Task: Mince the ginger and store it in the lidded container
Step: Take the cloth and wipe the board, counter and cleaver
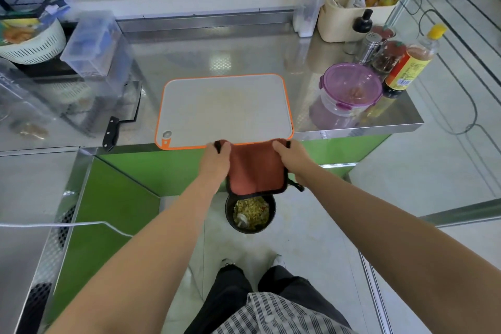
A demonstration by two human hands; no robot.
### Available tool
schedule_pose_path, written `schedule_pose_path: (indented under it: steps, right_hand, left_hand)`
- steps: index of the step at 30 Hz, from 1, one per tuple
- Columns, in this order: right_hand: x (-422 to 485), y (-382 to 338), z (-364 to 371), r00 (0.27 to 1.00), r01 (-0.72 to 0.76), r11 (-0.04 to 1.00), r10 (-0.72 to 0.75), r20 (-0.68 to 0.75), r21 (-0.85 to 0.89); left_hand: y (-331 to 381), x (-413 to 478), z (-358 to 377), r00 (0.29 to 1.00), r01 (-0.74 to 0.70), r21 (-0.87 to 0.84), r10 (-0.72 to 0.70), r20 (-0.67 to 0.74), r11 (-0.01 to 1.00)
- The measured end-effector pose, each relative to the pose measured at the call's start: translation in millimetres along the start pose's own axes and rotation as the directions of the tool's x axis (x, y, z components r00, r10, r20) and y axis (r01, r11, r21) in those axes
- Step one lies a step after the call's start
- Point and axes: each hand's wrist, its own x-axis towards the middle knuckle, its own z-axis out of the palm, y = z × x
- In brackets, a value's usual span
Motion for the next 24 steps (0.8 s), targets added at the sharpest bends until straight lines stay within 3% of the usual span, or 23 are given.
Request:
schedule_pose_path:
  steps: [3,4,6,9,10,12,14,16,18,20,22,24]
  right_hand:
    - [-14.7,-21.0,9.9,0.963,-0.059,0.977,0.001,0.269,0.205]
    - [-14.8,-22.5,6.1,0.949,-0.070,0.968,-0.011,0.316,0.242]
    - [-8.7,-19.3,-6.9,0.932,-0.091,0.947,-0.028,0.360,0.307]
    - [-0.5,-9.8,-24.3,0.930,-0.151,0.919,0.008,0.367,0.365]
    - [1.3,-7.8,-27.5,0.920,-0.185,0.900,0.017,0.392,0.395]
    - [4.5,-6.1,-28.4,0.902,-0.222,0.863,0.005,0.431,0.455]
    - [10.2,-11.3,-24.9,0.941,-0.194,0.872,0.036,0.336,0.449]
    - [18.8,-8.2,-22.5,0.974,-0.176,0.903,0.102,0.202,0.393]
    - [17.0,-8.1,-18.2,0.942,-0.241,0.925,0.149,0.302,0.294]
    - [15.4,-8.4,-8.9,0.915,-0.237,0.946,0.141,0.378,0.221]
    - [23.6,-14.5,-4.6,0.939,-0.258,0.910,0.157,0.306,0.324]
    - [33.6,-26.3,-7.0,0.871,-0.382,0.830,0.178,0.457,0.406]
  left_hand:
    - [25.3,-25.9,24.0,0.942,0.027,-0.216,0.048,0.333,0.976]
    - [28.8,-29.1,26.5,0.925,0.054,-0.242,0.043,0.378,0.969]
    - [30.4,-26.1,25.1,0.939,0.039,-0.243,0.048,0.339,0.969]
    - [17.0,-10.3,21.7,0.985,-0.034,-0.146,0.059,0.164,0.989]
    - [14.2,-8.1,22.1,0.987,0.007,-0.137,0.016,0.163,0.991]
    - [10.2,-6.0,27.3,0.947,0.141,-0.200,-0.073,0.312,0.970]
    - [12.1,-8.1,33.5,0.929,0.141,-0.272,-0.032,0.369,0.952]
    - [11.7,-4.1,42.1,0.973,0.064,-0.331,0.015,0.229,0.941]
    - [11.0,0.7,49.3,0.994,-0.034,-0.315,0.064,0.087,0.948]
    - [14.5,5.5,51.7,0.991,-0.074,-0.277,0.101,0.085,0.958]
    - [17.3,15.8,46.1,0.990,-0.060,-0.275,0.093,0.108,0.960]
    - [20.9,28.2,32.9,0.985,-0.011,-0.311,0.064,0.160,0.950]
